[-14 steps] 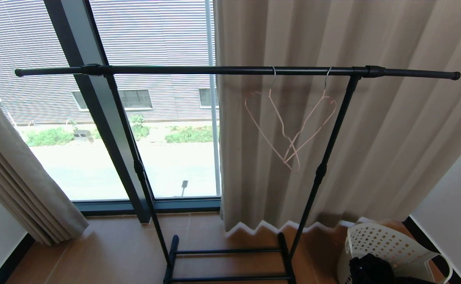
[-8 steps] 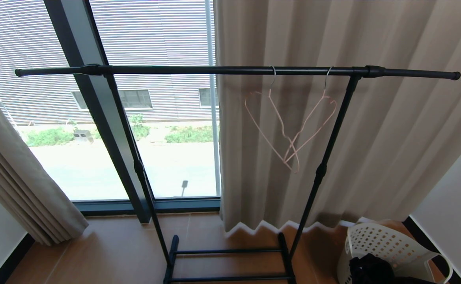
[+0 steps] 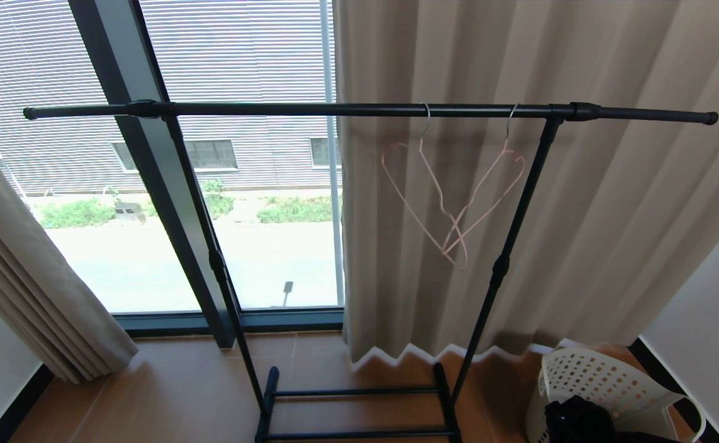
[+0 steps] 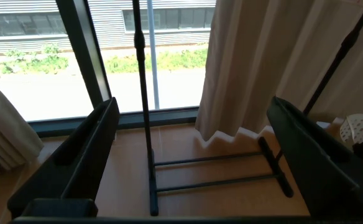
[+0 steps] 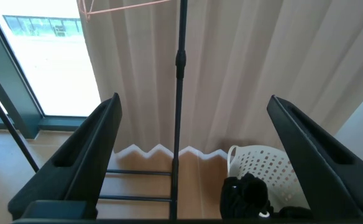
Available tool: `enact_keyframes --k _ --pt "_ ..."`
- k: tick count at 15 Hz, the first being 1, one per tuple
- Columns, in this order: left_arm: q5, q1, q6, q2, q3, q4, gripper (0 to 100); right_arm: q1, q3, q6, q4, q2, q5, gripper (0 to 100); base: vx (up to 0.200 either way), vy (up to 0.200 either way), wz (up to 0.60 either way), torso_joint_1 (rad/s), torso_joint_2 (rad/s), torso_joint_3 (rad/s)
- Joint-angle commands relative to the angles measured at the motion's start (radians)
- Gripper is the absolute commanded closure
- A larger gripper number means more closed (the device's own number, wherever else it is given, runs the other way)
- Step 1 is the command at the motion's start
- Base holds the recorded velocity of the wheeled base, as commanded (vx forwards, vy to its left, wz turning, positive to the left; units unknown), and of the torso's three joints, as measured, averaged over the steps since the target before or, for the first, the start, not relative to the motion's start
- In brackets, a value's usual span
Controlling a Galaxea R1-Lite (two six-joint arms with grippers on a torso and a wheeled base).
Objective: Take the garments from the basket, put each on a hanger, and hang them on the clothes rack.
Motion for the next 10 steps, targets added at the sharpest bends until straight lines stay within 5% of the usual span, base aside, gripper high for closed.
enact_keyframes --k 1,10 --pt "0.0 0.0 0.0 0.001 0.0 0.0 0 0.0 0.0 -0.002 0.0 -0.001 0.001 0 0.0 0.0 0.0 0.0 0.0 0.0" --pt "0.0 0.0 0.021 0.001 0.001 0.0 0 0.0 0.0 0.0 0.001 -0.001 0.003 0 0.0 0.0 0.0 0.0 0.0 0.0"
